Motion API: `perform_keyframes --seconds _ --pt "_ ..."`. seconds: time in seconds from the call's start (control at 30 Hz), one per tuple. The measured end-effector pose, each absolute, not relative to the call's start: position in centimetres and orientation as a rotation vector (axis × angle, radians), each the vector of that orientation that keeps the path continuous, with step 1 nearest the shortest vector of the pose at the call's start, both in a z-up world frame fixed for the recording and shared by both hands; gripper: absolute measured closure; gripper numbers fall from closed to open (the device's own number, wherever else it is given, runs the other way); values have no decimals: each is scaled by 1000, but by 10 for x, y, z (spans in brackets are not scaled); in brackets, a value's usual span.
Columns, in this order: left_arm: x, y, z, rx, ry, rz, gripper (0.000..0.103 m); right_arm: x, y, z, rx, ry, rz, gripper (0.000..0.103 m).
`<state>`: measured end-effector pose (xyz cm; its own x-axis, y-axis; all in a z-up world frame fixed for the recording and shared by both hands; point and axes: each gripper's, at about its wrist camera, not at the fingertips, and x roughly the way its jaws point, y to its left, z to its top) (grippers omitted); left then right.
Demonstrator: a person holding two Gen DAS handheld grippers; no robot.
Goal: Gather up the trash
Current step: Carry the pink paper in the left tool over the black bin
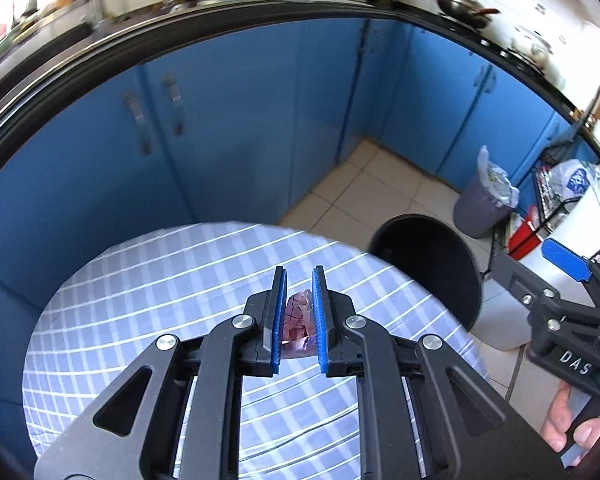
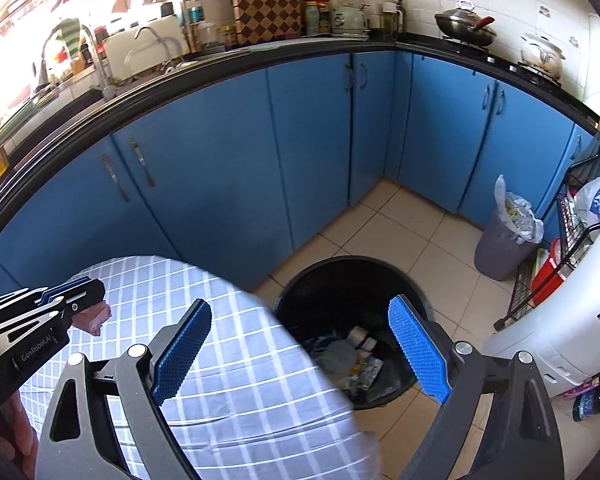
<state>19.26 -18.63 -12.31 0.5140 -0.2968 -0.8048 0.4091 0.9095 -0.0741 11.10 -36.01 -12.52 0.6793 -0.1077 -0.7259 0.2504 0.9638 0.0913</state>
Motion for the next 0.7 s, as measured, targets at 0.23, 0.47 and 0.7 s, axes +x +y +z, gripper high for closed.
perform_keyframes --seconds 0.23,0.47,0.7 --pt "202 -237 -119 164 935 -459 89 116 -400 -122 199 791 -223 15" --pt "210 -287 -121 195 933 -498 89 118 -431 -124 211 788 -248 15" --pt "210 -331 -122 220 930 -557 89 114 -459 -131 228 798 -286 15"
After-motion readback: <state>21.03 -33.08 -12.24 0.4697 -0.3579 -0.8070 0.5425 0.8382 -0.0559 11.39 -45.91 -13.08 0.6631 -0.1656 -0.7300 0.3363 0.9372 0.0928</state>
